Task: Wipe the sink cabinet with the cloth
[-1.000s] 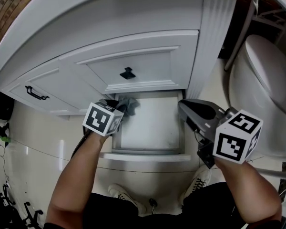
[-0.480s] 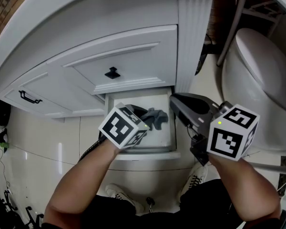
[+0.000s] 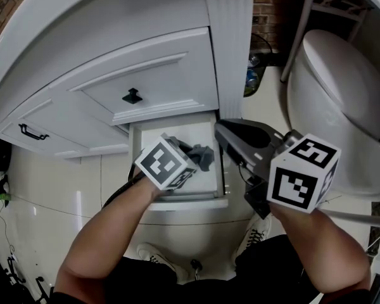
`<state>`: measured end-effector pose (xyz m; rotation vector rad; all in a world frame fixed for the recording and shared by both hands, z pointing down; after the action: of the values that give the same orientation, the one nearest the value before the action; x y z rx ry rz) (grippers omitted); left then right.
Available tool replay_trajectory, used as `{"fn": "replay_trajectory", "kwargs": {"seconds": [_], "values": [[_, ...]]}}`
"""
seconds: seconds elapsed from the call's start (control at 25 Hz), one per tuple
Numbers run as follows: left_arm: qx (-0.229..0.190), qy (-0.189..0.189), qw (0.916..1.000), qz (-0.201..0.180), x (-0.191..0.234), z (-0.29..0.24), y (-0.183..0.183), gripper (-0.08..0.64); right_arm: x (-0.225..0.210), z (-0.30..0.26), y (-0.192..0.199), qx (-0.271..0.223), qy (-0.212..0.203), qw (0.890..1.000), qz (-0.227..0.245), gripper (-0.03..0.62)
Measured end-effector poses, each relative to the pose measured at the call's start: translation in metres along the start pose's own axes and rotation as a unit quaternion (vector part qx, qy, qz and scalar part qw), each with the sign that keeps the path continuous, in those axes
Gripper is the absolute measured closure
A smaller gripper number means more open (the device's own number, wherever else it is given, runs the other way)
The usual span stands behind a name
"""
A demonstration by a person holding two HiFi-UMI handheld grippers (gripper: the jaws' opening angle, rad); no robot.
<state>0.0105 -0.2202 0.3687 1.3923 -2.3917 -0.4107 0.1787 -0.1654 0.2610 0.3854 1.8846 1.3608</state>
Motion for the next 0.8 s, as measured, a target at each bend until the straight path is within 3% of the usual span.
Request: {"fn": "replay_trajectory", "kwargs": {"seconds": [0.8], "values": [[0.021,-0.087,0.9937,0.067,0.063,0.066,0.081,0.522,0.017,-0.029,0.005,0.027,-0.015,0.999,0.017,0.586]]}}
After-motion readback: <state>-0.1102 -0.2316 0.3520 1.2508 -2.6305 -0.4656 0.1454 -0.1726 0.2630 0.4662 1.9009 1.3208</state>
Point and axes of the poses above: the fingertips, and each gripper's own axes: z backward along the fingers, x to its left, y out of its underside, the point moved 10 cm from there along z, backward along the fingers, and after that the axes turned 7 degrees about z, right-handed, at the moved point
